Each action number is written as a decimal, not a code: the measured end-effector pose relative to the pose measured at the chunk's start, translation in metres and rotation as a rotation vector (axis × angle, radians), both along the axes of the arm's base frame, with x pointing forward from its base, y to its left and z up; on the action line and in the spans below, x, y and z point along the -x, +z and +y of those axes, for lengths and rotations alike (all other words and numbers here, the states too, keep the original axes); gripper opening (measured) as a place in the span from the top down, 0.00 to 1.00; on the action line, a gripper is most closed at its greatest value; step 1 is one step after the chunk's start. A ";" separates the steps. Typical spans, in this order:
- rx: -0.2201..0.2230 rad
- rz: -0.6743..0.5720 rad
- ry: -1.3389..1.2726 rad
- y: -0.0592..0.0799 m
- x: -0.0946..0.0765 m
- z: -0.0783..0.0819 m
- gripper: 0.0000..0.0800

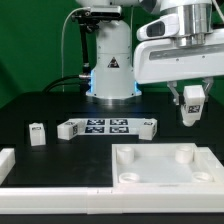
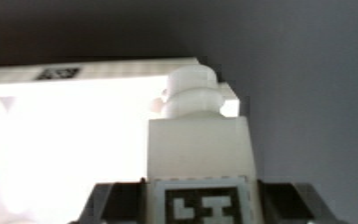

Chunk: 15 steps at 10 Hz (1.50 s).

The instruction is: Assemble one leg

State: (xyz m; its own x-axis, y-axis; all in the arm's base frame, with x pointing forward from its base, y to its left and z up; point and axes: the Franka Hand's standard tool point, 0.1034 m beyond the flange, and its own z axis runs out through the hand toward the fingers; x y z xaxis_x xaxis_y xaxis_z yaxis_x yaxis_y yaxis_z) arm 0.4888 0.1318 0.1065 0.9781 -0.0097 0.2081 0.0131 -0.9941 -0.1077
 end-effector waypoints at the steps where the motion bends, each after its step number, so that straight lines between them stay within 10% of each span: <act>1: -0.017 -0.090 0.001 0.001 -0.001 0.003 0.64; 3: -0.011 -0.089 0.026 -0.002 0.000 0.004 0.64; 8: 0.015 -0.157 0.144 -0.005 -0.077 -0.001 0.64; 12: 0.021 -0.162 0.168 -0.009 -0.084 -0.001 0.64; 15: 0.041 -0.176 0.214 -0.013 -0.125 -0.011 0.64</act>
Offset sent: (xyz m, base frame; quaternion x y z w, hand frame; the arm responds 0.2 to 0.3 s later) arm 0.0337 0.0046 -0.0046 0.0149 -0.0278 -0.0662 0.9973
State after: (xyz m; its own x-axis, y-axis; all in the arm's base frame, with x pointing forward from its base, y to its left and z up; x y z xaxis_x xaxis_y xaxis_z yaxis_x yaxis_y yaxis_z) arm 0.6138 0.1213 0.0938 0.9056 0.2053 0.3710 0.2382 -0.9702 -0.0446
